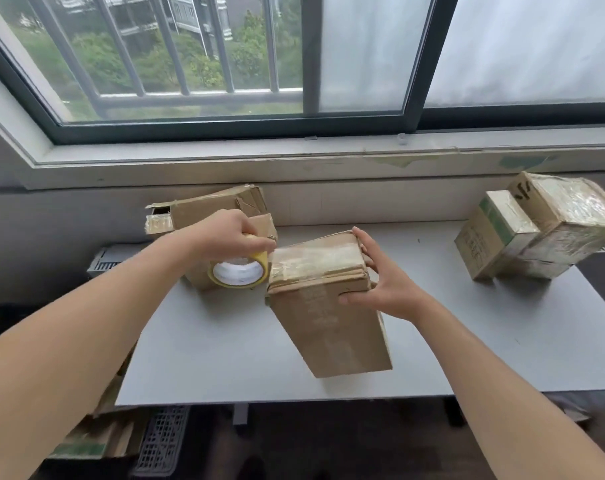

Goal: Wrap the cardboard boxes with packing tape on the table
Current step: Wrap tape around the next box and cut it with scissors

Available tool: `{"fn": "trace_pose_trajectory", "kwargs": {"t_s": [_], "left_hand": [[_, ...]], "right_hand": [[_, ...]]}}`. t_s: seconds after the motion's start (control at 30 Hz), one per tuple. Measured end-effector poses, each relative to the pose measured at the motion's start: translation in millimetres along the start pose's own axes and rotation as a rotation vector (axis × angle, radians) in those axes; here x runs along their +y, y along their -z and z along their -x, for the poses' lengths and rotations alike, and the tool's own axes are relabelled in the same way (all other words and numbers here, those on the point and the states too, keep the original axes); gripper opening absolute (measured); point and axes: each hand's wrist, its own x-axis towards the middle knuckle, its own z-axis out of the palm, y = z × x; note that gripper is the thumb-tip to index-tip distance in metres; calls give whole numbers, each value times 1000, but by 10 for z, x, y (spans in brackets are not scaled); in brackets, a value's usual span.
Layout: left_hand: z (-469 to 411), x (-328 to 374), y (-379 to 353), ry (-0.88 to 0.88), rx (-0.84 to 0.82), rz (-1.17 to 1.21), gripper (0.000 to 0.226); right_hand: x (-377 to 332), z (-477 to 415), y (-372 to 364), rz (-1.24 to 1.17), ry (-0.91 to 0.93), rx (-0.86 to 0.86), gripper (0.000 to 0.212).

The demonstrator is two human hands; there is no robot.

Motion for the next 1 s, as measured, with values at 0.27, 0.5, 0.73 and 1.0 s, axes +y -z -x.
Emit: {"fn": "trace_pose_trajectory", "kwargs": {"t_s": [0.27, 0.5, 0.73, 1.0], "left_hand": [[38, -166, -255, 74, -126, 60, 56], [-73, -35, -612, -8, -269, 280, 41], [-199, 336, -799, -111, -244, 231, 43], [-267, 476, -944, -132, -111, 328, 26]], "right_hand": [[171, 53, 146, -89, -9, -54, 127], [344, 233, 383, -65, -87, -120, 124], [589, 382, 567, 69, -147, 89, 72], [259, 382, 549, -260, -273, 441, 41]]}}
